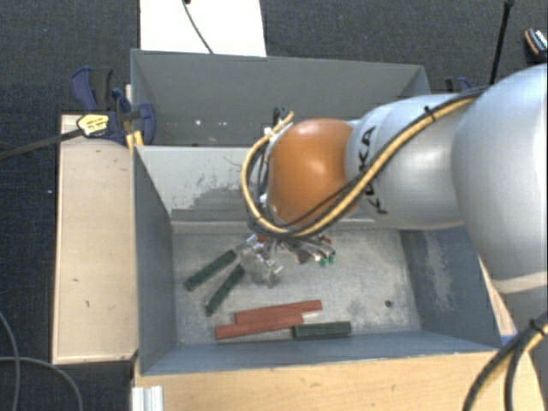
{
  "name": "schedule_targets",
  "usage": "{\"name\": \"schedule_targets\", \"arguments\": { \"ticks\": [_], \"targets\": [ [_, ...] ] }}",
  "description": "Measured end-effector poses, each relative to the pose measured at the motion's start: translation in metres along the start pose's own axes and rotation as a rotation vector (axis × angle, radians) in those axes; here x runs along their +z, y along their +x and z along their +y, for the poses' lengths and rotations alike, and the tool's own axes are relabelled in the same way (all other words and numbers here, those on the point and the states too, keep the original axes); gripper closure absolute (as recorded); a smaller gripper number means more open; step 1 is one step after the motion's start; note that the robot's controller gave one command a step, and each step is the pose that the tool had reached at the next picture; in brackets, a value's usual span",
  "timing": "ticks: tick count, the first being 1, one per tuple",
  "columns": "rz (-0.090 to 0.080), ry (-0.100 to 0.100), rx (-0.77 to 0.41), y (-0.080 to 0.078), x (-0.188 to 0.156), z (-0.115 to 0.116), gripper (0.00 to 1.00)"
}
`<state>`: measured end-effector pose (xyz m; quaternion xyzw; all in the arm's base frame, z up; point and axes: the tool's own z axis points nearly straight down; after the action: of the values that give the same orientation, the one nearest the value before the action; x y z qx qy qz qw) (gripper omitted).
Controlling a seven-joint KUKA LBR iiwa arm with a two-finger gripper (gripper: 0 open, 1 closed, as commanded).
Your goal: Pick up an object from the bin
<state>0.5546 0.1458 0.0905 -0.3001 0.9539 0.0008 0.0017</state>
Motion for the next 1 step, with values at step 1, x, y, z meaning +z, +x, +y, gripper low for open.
{"name": "schedule_targets", "arguments": {
  "ticks": [1],
  "targets": [
    [-0.005, 0.004, -0.243, -0.0215, 0.018, 0.0207, 1.0]
  ]
}}
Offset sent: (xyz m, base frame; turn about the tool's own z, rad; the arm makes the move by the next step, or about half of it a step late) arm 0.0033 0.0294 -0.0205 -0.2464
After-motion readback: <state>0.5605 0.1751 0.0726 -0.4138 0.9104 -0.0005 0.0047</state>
